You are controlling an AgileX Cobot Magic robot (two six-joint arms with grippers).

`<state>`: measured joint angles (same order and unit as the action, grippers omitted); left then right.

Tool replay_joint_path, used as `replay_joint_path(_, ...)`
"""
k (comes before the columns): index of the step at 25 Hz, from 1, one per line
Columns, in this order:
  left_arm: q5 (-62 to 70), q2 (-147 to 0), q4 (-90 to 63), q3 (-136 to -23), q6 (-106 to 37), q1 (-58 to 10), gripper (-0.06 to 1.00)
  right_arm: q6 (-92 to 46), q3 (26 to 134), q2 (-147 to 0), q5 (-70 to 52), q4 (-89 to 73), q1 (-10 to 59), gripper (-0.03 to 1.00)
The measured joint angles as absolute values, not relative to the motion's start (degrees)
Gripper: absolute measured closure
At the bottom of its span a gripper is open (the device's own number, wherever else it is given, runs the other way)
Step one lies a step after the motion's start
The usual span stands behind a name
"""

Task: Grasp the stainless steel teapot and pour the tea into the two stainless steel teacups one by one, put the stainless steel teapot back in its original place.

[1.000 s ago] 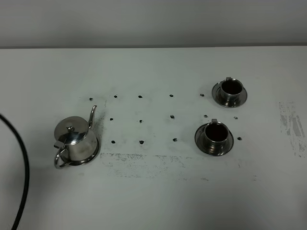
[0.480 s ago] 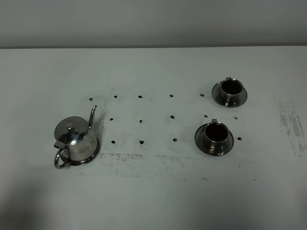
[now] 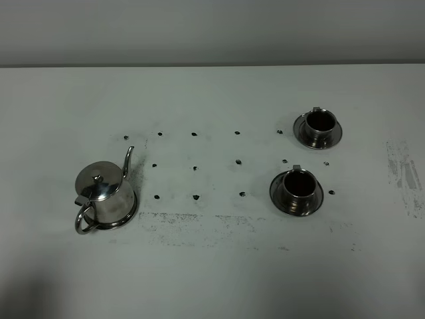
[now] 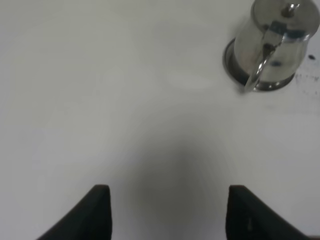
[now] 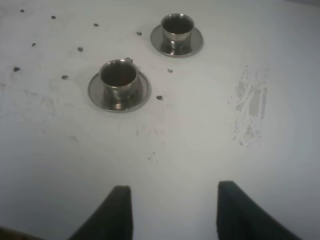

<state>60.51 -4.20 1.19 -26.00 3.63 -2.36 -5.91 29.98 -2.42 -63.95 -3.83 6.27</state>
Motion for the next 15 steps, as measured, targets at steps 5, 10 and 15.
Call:
replay_joint_path(5,60.5,-0.9,1.2,-26.0,3.6,-2.4,0.45,-5.9,30.0,-2.4,-63.9,-3.8,6.3,0.58)
replay_joint_path(10,60.6,0.2,1.2,-26.0,3.6,-2.4,0.45,-5.9,30.0,-2.4,-63.9,-3.8,6.3,0.58)
replay_joint_path(15,60.6,0.2,1.2,-26.0,3.6,-2.4,0.45,-5.9,30.0,-2.4,-63.9,-3.8,6.3,0.58)
